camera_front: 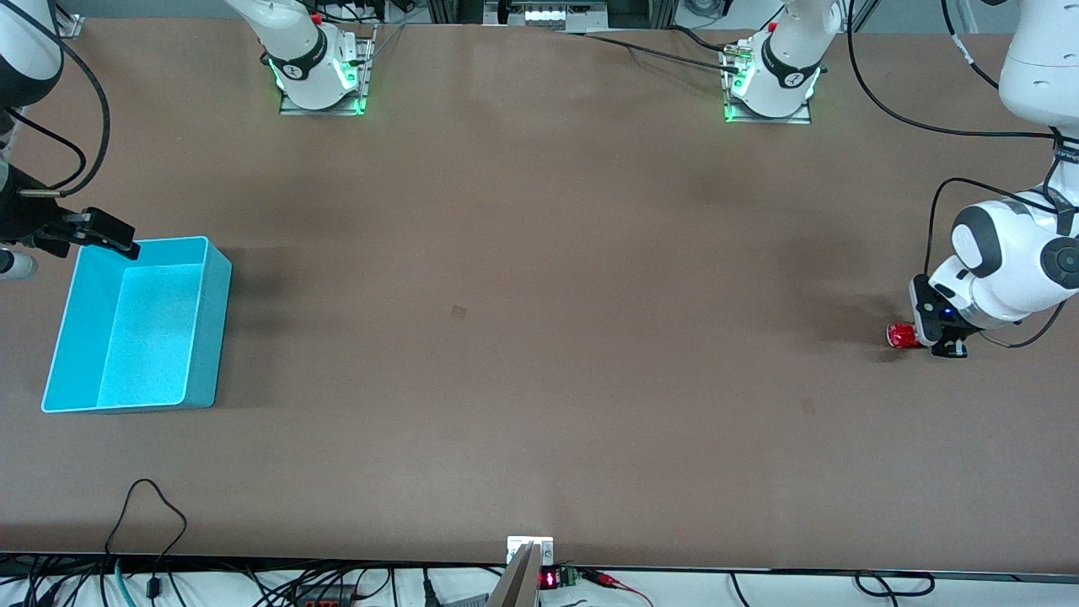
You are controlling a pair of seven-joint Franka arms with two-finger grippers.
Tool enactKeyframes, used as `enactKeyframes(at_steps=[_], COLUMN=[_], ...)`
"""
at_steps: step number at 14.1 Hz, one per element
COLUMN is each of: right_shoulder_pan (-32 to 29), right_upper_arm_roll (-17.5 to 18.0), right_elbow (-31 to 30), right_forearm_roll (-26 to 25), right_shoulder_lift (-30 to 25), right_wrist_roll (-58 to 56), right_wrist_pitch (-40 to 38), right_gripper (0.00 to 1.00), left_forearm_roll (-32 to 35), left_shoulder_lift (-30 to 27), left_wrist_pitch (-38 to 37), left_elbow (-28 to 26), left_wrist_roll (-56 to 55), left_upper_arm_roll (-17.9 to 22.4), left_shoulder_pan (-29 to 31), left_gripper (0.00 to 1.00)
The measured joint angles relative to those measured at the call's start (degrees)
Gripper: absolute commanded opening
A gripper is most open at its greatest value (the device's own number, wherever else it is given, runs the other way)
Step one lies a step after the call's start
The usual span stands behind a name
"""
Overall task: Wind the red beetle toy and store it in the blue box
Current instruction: 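Drag the red car backward along the table with the left gripper, then release the red car to roll toward the cyan box, withdraw left gripper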
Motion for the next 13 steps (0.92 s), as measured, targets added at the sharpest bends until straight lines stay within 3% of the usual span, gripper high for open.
enactKeyframes(at_steps=[1,2,3,13], right_shoulder_pan=[0.0,0.0,0.0,0.0], right_upper_arm_roll=[0.0,0.0,0.0,0.0], right_elbow=[0.0,0.0,0.0,0.0], right_forearm_roll=[0.0,0.0,0.0,0.0], right_shoulder_lift=[0.0,0.0,0.0,0.0], right_wrist_roll=[0.0,0.0,0.0,0.0], right_wrist_pitch=[0.0,0.0,0.0,0.0], right_gripper=[1.0,1.0,1.0,1.0], left_forearm_roll=[0.0,0.0,0.0,-0.01], left_shoulder_lift=[0.0,0.0,0.0,1.69], left_wrist_pitch=[-0.04,-0.04,-0.04,-0.94], left_elbow=[0.0,0.0,0.01,1.2], left_wrist_roll=[0.0,0.0,0.0,-0.04], left_upper_arm_roll=[-0.04,-0.05,-0.05,-0.78], left_shoulder_pan=[0.0,0.0,0.0,-0.01], left_gripper=[0.4,0.83,1.0,1.0])
